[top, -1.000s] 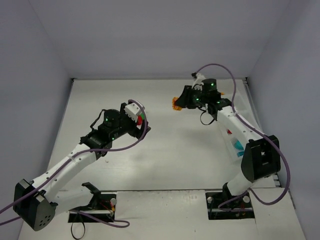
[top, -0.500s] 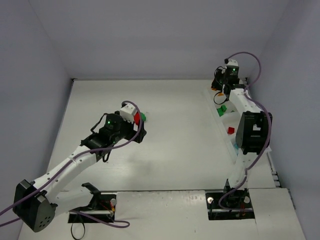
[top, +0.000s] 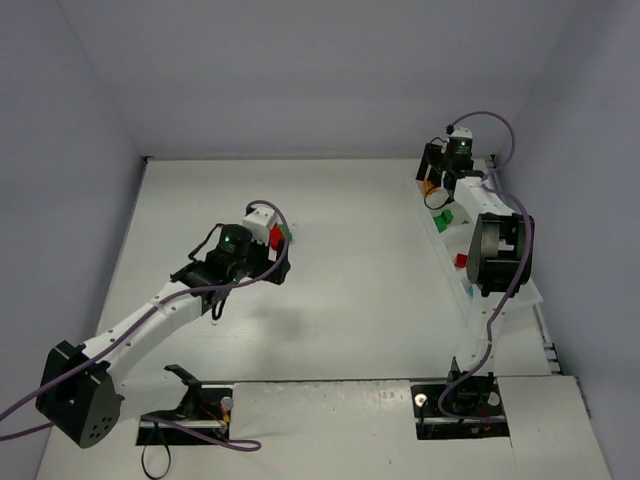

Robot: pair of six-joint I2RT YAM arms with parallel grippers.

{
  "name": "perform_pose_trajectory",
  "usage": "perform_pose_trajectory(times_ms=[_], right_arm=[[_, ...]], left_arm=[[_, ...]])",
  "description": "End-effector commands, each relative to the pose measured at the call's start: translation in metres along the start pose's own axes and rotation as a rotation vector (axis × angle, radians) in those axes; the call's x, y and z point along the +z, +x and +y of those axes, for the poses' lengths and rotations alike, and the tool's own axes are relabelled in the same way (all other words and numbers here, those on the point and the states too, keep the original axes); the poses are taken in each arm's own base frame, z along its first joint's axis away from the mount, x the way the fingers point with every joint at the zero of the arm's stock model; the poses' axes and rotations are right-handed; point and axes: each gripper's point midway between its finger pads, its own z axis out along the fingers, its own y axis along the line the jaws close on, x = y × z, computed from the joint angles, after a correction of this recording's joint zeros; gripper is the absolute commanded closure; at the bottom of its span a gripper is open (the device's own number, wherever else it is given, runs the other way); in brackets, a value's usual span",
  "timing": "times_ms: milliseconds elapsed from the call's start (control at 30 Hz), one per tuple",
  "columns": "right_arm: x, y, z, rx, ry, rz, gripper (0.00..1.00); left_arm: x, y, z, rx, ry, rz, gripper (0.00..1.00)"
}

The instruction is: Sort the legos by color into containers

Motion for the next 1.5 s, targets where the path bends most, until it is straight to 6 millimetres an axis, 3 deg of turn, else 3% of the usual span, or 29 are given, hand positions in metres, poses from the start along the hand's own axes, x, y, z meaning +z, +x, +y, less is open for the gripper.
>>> perform_pose_trajectory(times_ms=[0, 67, 100, 167, 233, 267, 300, 367, 400, 433, 500, 567, 600, 700, 733, 867, 933, 1100, 1233, 1267, 1300, 1467], right_arm=[[-0.049, -0.095, 0.016, -0.024, -0.055, -0.238, 0.29], [-0.062, -0.097, 0.026, -0.035, -0.111, -0.241, 0.29], [-0.079, -0.107, 0.032, -0.035, -0.133, -0.268, 0.29], [-0.093, -0.098, 0.047, -0.044, -0.191, -0.253, 0.29], [-0.12, -0.104, 0.057, -0.045, -0.221, -0.285, 0.29], [-0.124, -0.087, 0.067, -0.051, -0.242, -0.254, 0.29], [-0.143, -0.092, 0.074, -0.052, -0.261, -0.28, 0.29], [-0.156, -0.084, 0.081, -0.049, -0.28, -0.28, 0.3], [-0.168, -0.072, 0.088, -0.041, -0.302, -0.269, 0.3], [-0.174, -0.067, 0.091, -0.032, -0.316, -0.267, 0.29], [-0.19, -0.05, 0.099, -0.01, -0.359, -0.246, 0.29], [-0.199, -0.037, 0.105, -0.004, -0.382, -0.23, 0.29], [-0.205, -0.026, 0.106, -0.003, -0.393, -0.217, 0.29], [-0.221, -0.011, 0.113, -0.002, -0.422, -0.205, 0.29], [-0.221, 0.004, 0.113, 0.004, -0.432, -0.17, 0.29], [-0.24, 0.022, 0.114, 0.001, -0.473, -0.15, 0.29], [-0.244, 0.033, 0.114, -0.012, -0.488, -0.131, 0.3], [-0.258, 0.042, 0.112, -0.041, -0.506, -0.126, 0.29], [-0.264, 0.048, 0.11, -0.045, -0.511, -0.119, 0.29], [-0.265, 0.049, 0.111, -0.044, -0.514, -0.116, 0.29], [-0.268, 0.047, 0.111, -0.044, -0.518, -0.121, 0.29], [-0.274, 0.047, 0.108, -0.047, -0.509, -0.128, 0.29]], left_arm=[[0.002, -0.041, 0.003, -0.035, -0.016, -0.095, 0.16], [0.007, -0.049, 0.008, -0.063, -0.032, -0.098, 0.16], [0.012, -0.049, 0.011, -0.078, -0.04, -0.088, 0.16], [0.016, -0.055, 0.015, -0.113, -0.048, -0.093, 0.16], [0.023, -0.067, 0.023, -0.164, -0.067, -0.103, 0.17], [0.026, -0.071, 0.024, -0.174, -0.065, -0.106, 0.17], [0.031, -0.079, 0.027, -0.188, -0.077, -0.109, 0.17], [0.038, -0.085, 0.034, -0.21, -0.115, -0.108, 0.17], [0.048, -0.076, 0.039, -0.221, -0.145, -0.062, 0.17], [0.05, -0.087, 0.04, -0.24, -0.153, -0.071, 0.17], [0.065, -0.074, 0.055, -0.261, -0.226, -0.01, 0.17], [0.072, -0.08, 0.061, -0.276, -0.243, 0.002, 0.17], [0.082, -0.071, 0.061, -0.284, -0.235, 0.039, 0.17], [0.094, -0.072, 0.062, -0.303, -0.231, 0.075, 0.18], [0.097, -0.072, 0.056, -0.297, -0.192, 0.086, 0.18], [0.098, -0.063, 0.059, -0.212, -0.16, 0.122, 0.19], [0.096, -0.059, 0.057, -0.084, -0.079, 0.138, 0.22], [0.09, -0.047, 0.067, 0.164, 0.004, 0.189, 0.23], [0.106, -0.031, 0.07, 0.217, 0.083, 0.255, 0.23], [0.109, -0.037, 0.069, 0.23, 0.092, 0.249, 0.23], [0.113, -0.029, 0.069, 0.23, 0.111, 0.282, 0.23], [0.13, -0.023, 0.062, 0.262, 0.19, 0.313, 0.23]])
